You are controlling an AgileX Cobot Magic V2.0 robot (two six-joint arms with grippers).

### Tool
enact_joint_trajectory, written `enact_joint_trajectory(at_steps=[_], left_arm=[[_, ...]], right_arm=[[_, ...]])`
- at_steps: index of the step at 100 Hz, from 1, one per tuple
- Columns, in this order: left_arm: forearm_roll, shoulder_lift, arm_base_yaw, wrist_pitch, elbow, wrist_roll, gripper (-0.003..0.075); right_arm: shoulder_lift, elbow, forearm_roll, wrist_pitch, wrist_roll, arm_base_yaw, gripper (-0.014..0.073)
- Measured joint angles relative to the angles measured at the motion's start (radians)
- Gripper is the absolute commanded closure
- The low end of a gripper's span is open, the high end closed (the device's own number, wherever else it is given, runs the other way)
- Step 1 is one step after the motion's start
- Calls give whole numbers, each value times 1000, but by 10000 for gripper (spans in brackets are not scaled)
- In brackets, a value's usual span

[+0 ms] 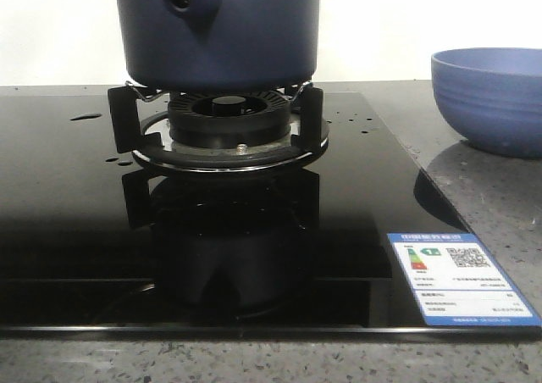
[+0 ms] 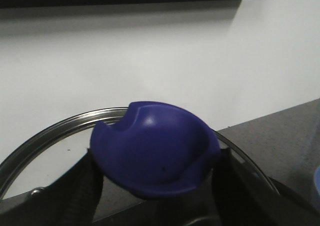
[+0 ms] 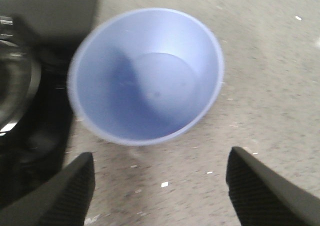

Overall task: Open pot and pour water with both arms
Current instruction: 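Move the right gripper over the light blue bowl toward its rim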

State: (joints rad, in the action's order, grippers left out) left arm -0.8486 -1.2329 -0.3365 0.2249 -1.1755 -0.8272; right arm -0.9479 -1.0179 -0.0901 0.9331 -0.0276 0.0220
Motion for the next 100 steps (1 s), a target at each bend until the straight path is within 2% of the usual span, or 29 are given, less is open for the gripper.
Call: enact_joint_trajectory(at_steps=[28,38,70,83,92,100], left_arm=[[0,9,79,24,0,0,380],[0,9,84,24,0,0,380],[0,9,84,10,0,0,380],[0,9,84,4,0,0,380],[0,9,84,-1,0,0,380],[0,9,87,-7,0,0,380]], right_arm=[[-323,-171,49,44,-23,-57,98],[-414,-212,51,44,-26,-85,132],[-603,-253,49,44,-24,-111,364],[-623,-253,49,38,-24,-111,508],[-625,-255,45,31,-24,-111,642],[-625,-255,41,28,-14,-111,668]])
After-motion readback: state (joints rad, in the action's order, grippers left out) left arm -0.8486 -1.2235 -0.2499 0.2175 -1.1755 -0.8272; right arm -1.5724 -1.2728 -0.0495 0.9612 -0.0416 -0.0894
